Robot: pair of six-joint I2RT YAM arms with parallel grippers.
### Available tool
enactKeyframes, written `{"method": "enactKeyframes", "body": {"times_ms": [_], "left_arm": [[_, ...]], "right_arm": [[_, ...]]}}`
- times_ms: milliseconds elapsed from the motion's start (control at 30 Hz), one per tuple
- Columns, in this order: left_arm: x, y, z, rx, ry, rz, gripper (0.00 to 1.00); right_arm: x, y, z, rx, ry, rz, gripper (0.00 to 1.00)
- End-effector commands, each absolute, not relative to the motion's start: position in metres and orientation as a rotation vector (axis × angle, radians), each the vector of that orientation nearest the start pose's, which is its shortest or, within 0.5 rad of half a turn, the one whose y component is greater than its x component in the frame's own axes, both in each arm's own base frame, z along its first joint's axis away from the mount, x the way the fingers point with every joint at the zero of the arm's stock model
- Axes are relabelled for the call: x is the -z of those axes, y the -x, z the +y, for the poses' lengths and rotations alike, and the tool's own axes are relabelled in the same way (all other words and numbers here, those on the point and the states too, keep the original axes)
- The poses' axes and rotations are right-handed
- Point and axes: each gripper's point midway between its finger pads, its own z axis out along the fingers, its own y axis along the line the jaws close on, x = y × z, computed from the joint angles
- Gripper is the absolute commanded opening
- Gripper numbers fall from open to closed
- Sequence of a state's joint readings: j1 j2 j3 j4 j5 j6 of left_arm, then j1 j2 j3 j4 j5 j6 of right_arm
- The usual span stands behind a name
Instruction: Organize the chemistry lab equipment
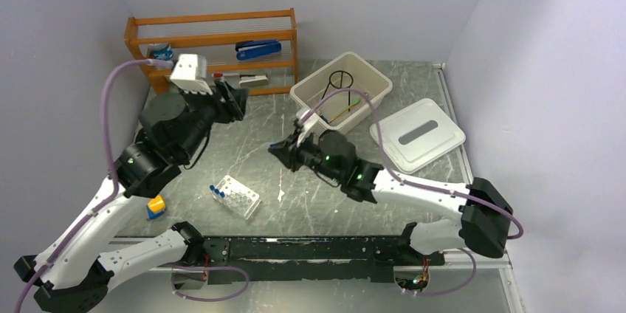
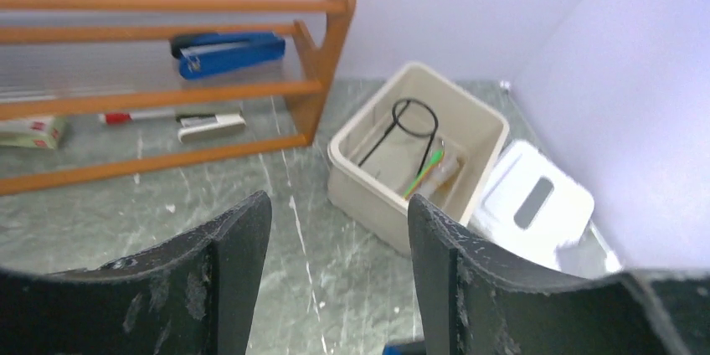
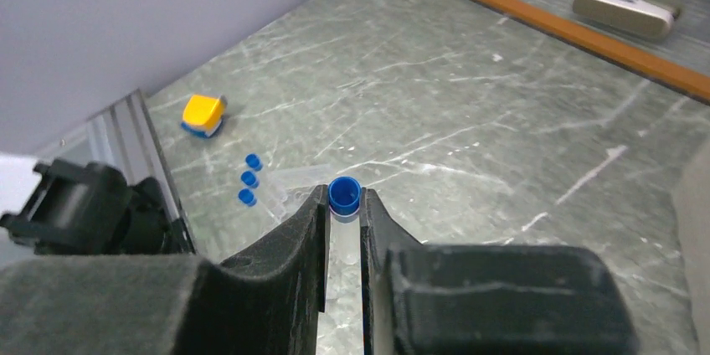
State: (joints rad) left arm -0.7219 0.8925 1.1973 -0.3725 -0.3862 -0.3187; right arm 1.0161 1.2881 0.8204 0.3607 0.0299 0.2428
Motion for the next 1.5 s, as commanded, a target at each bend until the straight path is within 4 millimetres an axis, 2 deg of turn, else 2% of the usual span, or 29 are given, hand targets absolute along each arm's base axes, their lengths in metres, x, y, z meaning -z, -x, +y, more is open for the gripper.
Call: {"method": "enactKeyframes", "body": {"times_ms": [0,200,367,467,667,833,1200,1467], "left_arm": [[-0.414,-0.268,-0.138,0.361,0.028,1.657,0.65],[-0.426,-0.260,-0.127,0.347,0.045,1.662,0.66],[-0.423,-0.258,-0.123,0.341,0.070,1.669,0.66],[-0.420,-0.258,-0.121,0.332,0.076,1.678,0.66],[-0.417,-0.259,-0.123,0.327,0.069,1.691,0.67],[-0.413,-0.259,-0.124,0.327,0.061,1.705,0.67],[-0.407,-0.257,-0.123,0.330,0.063,1.714,0.67],[-0.409,-0.254,-0.119,0.327,0.076,1.711,0.67]], "right_arm": [[-0.248,-0.216,0.392,-0.801,0.671,1.483,0.14],[-0.217,-0.175,0.439,-0.778,0.795,1.449,0.13],[-0.197,-0.149,0.470,-0.784,0.904,1.410,0.12],[-0.193,-0.133,0.486,-0.823,0.945,1.380,0.12],[-0.172,-0.115,0.512,-0.840,1.011,1.361,0.11],[-0.160,-0.111,0.521,-0.859,1.030,1.363,0.11],[-0.133,-0.117,0.523,-0.805,1.046,1.362,0.11],[-0.129,-0.123,0.522,-0.783,1.014,1.356,0.11]]}}
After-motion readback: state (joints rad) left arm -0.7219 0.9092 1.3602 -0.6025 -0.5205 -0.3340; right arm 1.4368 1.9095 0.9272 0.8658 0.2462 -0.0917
